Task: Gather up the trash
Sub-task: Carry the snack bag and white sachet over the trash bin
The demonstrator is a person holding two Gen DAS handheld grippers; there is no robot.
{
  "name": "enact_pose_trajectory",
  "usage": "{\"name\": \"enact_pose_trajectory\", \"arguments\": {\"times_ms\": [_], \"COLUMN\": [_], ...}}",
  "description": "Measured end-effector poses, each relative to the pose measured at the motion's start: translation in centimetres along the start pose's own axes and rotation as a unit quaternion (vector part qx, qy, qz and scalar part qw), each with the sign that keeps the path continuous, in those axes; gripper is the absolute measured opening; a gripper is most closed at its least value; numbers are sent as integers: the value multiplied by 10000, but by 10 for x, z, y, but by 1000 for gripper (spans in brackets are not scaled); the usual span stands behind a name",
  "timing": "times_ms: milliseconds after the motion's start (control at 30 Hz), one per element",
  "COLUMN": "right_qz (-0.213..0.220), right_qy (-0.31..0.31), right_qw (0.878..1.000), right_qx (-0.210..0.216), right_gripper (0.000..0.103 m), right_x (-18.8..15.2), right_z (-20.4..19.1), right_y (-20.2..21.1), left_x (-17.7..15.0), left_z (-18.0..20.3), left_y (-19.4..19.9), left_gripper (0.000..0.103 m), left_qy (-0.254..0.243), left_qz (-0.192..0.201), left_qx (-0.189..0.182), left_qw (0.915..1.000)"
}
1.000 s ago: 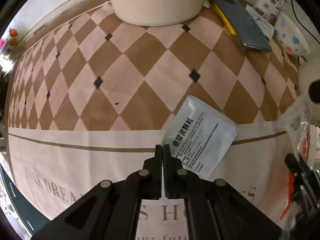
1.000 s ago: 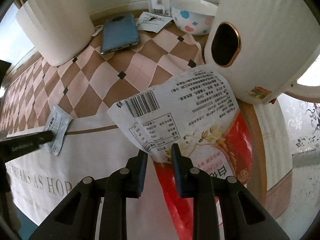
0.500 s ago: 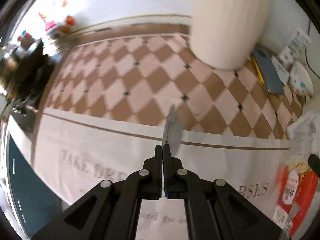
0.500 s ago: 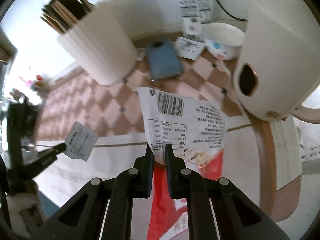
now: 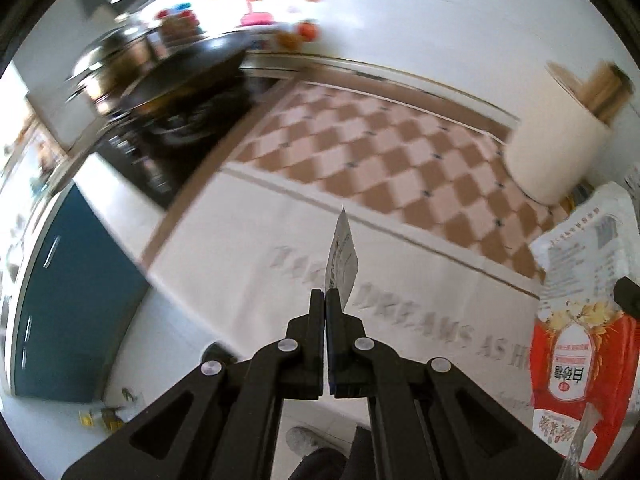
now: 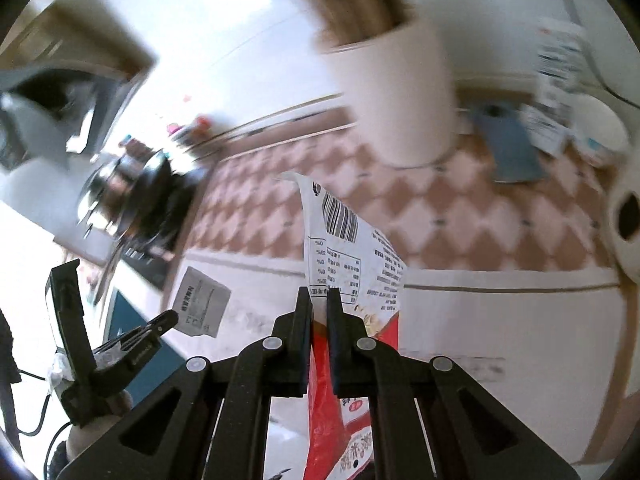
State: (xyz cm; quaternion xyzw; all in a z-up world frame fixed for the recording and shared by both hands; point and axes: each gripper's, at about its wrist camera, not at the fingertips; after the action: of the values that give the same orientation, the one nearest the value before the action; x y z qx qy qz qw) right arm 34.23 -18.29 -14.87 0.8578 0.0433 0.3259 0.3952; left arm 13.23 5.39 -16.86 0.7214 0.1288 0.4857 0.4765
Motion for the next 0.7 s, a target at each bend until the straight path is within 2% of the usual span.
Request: {"name": "enact_pose_trajectory", "arguments": {"times_ms": [133, 300, 533, 700], "right_qz": [-302, -768, -1620, -2149], "right_qy": [420, 980, 1877, 2352], "right_qw": [9976, 9867, 9531, 9291], "right_qx": [453, 1048, 1735, 1876], "right_gripper": [7, 7, 7, 7], "right_x": [-14, -46, -123, -190], "right_z": [-60, -144, -260, -313], "right_y": [-19, -44, -91, -134], "left_x": [-17, -46, -101, -149], "left_z": [-59, -131, -227, -288], "left_y": [18, 37, 41, 15], "left_gripper": [0, 0, 0, 0], "left_qy": [435, 961, 1786, 2408], "left_qz": [81, 77, -244, -642], "left_qx": [348, 799, 1282, 1381], "left_qw": [9984, 9921, 9752, 9585]}}
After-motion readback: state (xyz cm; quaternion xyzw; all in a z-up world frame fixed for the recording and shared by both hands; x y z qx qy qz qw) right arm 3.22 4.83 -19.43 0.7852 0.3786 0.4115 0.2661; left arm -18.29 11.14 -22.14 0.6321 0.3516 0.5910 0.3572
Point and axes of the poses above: each gripper's, at about its wrist camera, not at the fingertips, and y roughly against the way its jaws point, z to its right, x to its top, and after that the axes turned 9 degrees about z, right-handed
